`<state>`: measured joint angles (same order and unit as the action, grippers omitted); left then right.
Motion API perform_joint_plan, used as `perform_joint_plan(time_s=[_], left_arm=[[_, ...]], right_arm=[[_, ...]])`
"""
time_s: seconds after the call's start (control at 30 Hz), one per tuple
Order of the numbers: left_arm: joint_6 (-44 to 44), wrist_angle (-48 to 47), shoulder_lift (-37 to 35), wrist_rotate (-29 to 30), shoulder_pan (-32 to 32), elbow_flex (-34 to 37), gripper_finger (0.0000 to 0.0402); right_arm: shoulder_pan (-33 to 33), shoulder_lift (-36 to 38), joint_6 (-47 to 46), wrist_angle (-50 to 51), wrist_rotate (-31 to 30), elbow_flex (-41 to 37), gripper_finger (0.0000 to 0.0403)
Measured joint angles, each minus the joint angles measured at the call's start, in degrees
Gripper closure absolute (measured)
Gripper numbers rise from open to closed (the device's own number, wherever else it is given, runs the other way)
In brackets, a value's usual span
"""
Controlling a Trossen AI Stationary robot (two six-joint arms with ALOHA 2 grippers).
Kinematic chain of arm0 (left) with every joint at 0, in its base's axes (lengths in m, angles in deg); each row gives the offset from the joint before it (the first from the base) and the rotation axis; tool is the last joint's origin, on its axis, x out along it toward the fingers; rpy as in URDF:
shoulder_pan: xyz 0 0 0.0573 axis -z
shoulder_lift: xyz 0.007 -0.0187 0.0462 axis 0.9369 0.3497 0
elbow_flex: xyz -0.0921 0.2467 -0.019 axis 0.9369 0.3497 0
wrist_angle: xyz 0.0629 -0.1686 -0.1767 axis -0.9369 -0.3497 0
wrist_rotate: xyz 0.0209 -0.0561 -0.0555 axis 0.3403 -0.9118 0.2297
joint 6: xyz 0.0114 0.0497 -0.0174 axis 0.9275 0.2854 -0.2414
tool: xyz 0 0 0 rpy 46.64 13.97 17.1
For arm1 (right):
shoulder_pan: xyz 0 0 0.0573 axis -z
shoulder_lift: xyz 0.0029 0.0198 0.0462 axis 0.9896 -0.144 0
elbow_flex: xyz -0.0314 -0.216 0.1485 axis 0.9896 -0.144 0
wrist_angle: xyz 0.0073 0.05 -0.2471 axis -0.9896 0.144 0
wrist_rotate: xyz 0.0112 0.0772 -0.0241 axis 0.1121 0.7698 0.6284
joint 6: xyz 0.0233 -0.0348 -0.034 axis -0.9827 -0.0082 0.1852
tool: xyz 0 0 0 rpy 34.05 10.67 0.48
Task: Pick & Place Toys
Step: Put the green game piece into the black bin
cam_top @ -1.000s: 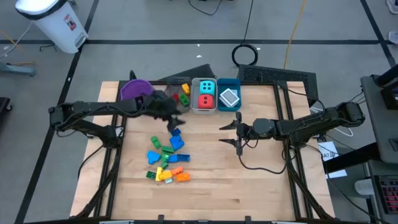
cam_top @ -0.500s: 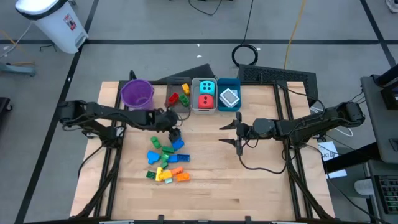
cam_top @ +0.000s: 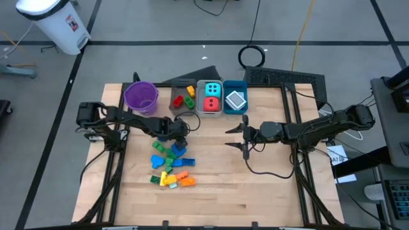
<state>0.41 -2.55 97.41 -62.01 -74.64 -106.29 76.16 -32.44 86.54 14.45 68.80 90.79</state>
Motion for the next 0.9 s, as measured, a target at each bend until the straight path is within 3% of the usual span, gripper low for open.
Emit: perform_joint_plan(time_s=[0.17,0.4,0.53,0.7,0.9], left_arm=[[-2.3,-2.8,-1.6,-0.6,-0.1,0.2,0.0105],[-9.6,-15.5,-9.9,-0.7,0.2,0.2,0.0105],[-7.9,-20.4,-14.9,-1.1,1.4,0.2,0.0105],[-7.0,-27.4,-19.2,-3.1,5.3,0.2,0.0105],[-5.7,-37.9,-18.2,-3.3,11.5,0.3,0.0105]], right_arm=[[0.0,0.0,0.0,0.0,0.0,0.0,0.0202],[0.0,0.0,0.1,0.0,0.0,0.0,0.0202],[0.0,0.0,0.1,0.1,0.0,0.0,0.0202],[0.0,0.0,0.0,0.2,0.0,0.0,0.0202],[0.0,0.0,0.0,0.2,0.0,0.0,0.0202]])
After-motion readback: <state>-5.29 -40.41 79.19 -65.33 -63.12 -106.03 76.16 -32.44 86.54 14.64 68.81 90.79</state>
